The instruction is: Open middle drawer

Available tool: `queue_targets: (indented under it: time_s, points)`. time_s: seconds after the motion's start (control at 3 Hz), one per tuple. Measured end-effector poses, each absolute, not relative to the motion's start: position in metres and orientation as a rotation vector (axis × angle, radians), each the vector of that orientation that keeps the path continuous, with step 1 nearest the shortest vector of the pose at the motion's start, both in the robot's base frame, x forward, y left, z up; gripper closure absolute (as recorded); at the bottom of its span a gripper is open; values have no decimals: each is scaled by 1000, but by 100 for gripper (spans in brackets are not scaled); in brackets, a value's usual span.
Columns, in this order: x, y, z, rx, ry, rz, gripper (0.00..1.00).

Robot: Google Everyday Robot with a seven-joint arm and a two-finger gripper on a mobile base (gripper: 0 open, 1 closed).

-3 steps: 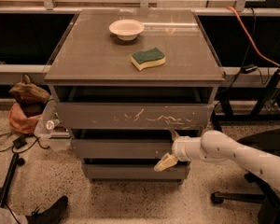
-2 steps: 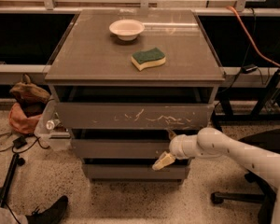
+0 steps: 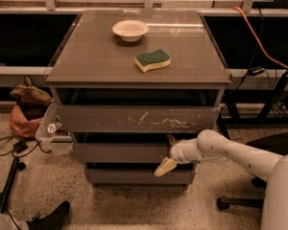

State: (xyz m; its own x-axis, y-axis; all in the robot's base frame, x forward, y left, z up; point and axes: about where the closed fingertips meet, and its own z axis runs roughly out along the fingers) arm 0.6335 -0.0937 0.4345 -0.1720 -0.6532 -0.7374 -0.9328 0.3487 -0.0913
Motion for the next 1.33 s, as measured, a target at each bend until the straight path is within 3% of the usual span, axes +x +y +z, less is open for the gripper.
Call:
queue_targets:
  time_s: [1.33]
  points:
    - [614,-75,421,-1463,1935,583,0]
